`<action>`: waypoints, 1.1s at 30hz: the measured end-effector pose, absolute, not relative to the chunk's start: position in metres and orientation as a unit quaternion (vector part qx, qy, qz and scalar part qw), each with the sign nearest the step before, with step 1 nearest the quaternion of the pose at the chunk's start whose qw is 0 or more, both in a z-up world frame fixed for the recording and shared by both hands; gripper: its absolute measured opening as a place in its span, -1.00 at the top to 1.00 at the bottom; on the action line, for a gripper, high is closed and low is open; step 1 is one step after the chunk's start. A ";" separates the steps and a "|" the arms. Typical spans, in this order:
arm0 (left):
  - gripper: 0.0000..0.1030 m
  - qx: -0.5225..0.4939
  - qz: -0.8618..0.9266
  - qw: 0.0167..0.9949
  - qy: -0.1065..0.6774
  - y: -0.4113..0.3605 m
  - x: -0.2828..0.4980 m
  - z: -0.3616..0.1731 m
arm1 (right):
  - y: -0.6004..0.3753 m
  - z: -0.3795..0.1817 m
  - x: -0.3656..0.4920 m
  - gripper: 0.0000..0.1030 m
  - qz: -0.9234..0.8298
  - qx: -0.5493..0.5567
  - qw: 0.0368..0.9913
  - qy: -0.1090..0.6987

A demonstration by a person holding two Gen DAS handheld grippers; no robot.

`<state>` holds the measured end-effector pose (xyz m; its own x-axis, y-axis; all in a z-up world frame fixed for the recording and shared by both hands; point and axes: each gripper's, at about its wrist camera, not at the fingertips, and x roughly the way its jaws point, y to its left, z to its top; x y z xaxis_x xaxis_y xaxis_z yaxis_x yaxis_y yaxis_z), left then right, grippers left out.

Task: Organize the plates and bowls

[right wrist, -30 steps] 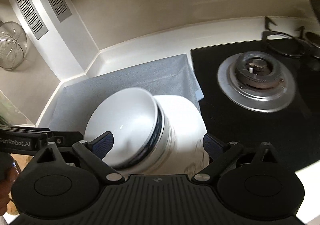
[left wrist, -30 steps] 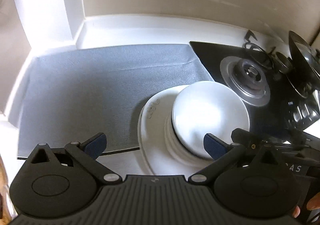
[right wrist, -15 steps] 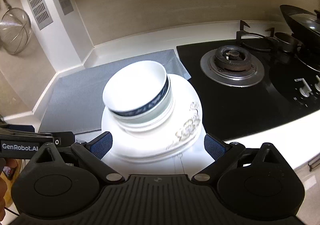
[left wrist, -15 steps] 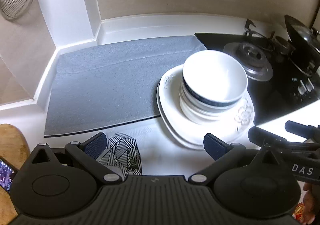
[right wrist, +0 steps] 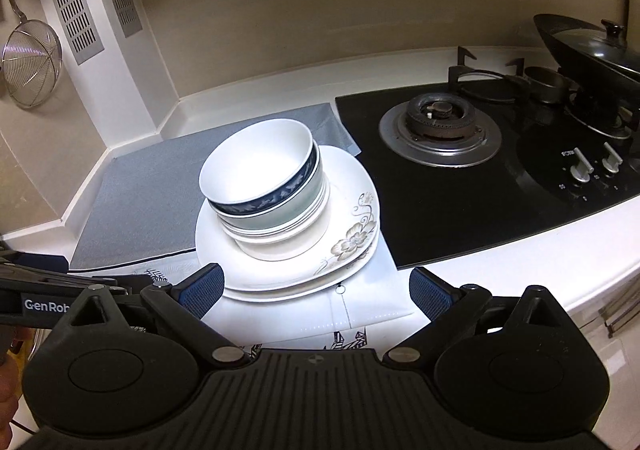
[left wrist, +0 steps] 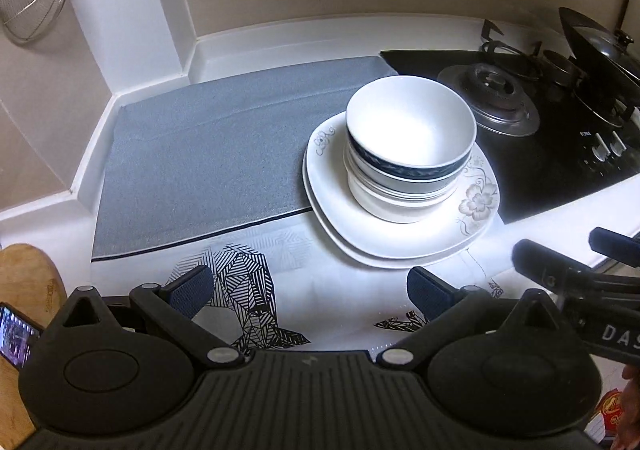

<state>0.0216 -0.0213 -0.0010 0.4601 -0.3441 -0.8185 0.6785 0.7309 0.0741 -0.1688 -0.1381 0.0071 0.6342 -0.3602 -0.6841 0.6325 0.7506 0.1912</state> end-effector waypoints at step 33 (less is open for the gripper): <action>-1.00 0.214 -0.268 0.841 0.418 -0.021 0.036 0.000 | -0.138 0.007 -0.144 -1.00 -0.255 0.196 0.878 0.353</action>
